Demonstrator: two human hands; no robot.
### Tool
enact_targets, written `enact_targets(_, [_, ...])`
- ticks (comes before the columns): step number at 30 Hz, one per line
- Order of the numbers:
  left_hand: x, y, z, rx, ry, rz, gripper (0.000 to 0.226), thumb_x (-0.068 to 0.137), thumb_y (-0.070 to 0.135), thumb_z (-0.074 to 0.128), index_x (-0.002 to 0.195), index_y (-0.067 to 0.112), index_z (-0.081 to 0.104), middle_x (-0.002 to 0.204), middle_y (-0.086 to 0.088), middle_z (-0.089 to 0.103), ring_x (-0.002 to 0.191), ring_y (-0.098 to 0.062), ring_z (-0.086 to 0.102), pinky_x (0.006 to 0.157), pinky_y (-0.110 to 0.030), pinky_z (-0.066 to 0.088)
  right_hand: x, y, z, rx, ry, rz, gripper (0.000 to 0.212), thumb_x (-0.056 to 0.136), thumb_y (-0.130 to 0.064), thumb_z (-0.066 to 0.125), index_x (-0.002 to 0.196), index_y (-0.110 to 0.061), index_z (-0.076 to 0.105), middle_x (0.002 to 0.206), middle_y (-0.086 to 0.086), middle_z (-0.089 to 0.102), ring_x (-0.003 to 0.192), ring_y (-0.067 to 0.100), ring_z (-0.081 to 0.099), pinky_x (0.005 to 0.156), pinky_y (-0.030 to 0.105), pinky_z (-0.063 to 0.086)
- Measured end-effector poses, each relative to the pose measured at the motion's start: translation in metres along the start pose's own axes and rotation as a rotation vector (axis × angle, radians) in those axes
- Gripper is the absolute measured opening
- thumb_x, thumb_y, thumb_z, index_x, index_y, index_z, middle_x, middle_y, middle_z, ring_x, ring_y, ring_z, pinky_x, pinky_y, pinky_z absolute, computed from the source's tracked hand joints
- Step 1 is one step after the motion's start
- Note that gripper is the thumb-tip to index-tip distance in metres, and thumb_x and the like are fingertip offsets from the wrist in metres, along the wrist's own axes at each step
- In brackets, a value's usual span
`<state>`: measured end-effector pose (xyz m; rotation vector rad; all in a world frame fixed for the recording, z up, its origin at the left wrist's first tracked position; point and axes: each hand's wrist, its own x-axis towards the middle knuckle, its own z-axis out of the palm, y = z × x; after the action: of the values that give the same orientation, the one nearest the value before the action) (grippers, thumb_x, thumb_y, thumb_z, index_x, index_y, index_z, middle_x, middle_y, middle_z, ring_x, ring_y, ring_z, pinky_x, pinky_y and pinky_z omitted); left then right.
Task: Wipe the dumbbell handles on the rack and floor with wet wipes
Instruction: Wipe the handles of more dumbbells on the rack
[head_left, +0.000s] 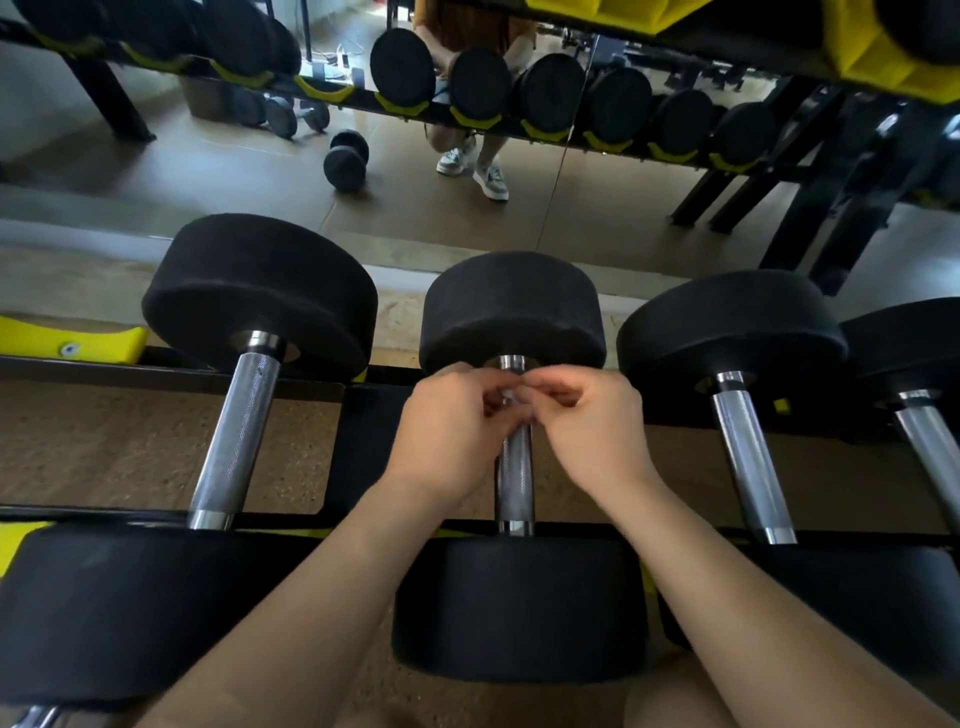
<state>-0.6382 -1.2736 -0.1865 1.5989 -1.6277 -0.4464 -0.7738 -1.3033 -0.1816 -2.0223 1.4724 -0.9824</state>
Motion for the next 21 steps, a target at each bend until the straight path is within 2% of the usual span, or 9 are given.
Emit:
enact_targets(3, [0.007,0.000,0.000,0.218,0.083,0.128,0.019,0.081,0.039,0.072,0.089,0.021,0.075,0.087,0.002,0.064,0.071,-0.013,0.058,0.065,-0.028,0.048,-0.004,0.004,-0.009,0.171,-0.082,0.138,0.031,0.086,-0.006,0.068,0.115,-0.019,0.069,0.103,-0.009,0.071,0.094,0.000,0.066,0.086,0.019,0.053])
enact_targets(5, [0.007,0.001,0.002,0.285,0.134,0.190,0.014,0.081,0.030,0.074,0.081,0.016,0.072,0.085,-0.001,0.062,0.066,-0.014,0.057,0.057,-0.027,0.045,-0.003,0.003,-0.009,0.207,-0.067,0.150,0.026,0.085,-0.005,0.070,0.107,-0.018,0.071,0.097,-0.008,0.072,0.090,0.002,0.067,0.083,0.021,0.055])
enact_targets(7, [0.006,0.000,0.005,0.270,0.097,0.315,0.008,0.081,0.014,0.071,0.088,0.012,0.072,0.090,-0.005,0.061,0.072,-0.022,0.061,0.057,-0.034,0.052,-0.001,0.004,-0.007,0.228,-0.038,0.188,0.019,0.082,-0.006,0.072,0.096,-0.019,0.073,0.088,-0.006,0.072,0.085,0.006,0.068,0.079,0.027,0.058])
enact_targets(9, [0.009,-0.004,0.004,0.264,-0.019,0.405,0.020,0.080,0.011,0.068,0.099,0.015,0.075,0.094,-0.005,0.063,0.081,-0.024,0.063,0.064,-0.039,0.056,0.002,0.006,-0.004,0.237,-0.031,0.236,0.017,0.081,-0.006,0.073,0.090,-0.020,0.074,0.083,-0.005,0.073,0.081,0.007,0.069,0.076,0.029,0.058])
enact_targets(12, [0.023,-0.008,-0.001,0.297,-0.084,0.424,0.015,0.076,0.021,0.076,0.091,0.021,0.077,0.088,0.000,0.066,0.079,-0.018,0.064,0.064,-0.029,0.051,0.003,0.011,-0.003,0.323,-0.020,0.324,0.010,0.081,-0.013,0.076,0.084,-0.022,0.074,0.079,-0.005,0.073,0.078,0.007,0.069,0.075,0.027,0.056])
enact_targets(14, [0.031,-0.005,0.002,0.342,-0.024,0.418,0.005,0.077,0.022,0.075,0.079,0.017,0.076,0.078,-0.001,0.066,0.070,-0.020,0.064,0.057,-0.027,0.047,0.004,0.012,-0.002,0.355,-0.027,0.347,0.009,0.085,-0.014,0.072,0.086,-0.023,0.074,0.081,-0.005,0.073,0.080,0.009,0.068,0.077,0.028,0.056])
enact_targets(18, [0.034,0.004,0.020,0.441,0.110,0.361,0.014,0.083,0.020,0.071,0.071,0.012,0.073,0.071,-0.006,0.066,0.059,-0.024,0.063,0.050,-0.030,0.048,0.007,0.013,-0.009,0.403,-0.055,0.429,0.021,0.092,-0.004,0.059,0.098,-0.019,0.072,0.090,-0.003,0.073,0.083,0.008,0.068,0.068,0.018,0.053])
enact_targets(19, [0.033,0.006,0.021,0.458,0.086,0.355,0.015,0.084,0.022,0.069,0.073,0.013,0.074,0.073,-0.006,0.067,0.061,-0.025,0.064,0.051,-0.030,0.048,0.007,0.013,-0.013,0.422,-0.086,0.446,0.024,0.092,-0.002,0.057,0.100,-0.019,0.072,0.091,-0.002,0.073,0.083,0.008,0.069,0.065,0.017,0.052])
enact_targets(21, [0.029,0.011,0.023,0.566,-0.102,0.382,0.015,0.089,0.026,0.063,0.087,0.016,0.075,0.084,-0.003,0.066,0.073,-0.025,0.065,0.056,-0.034,0.049,0.003,0.014,-0.023,0.419,-0.196,0.445,0.026,0.092,-0.001,0.056,0.100,-0.020,0.072,0.091,-0.002,0.074,0.084,0.008,0.070,0.064,0.016,0.052])
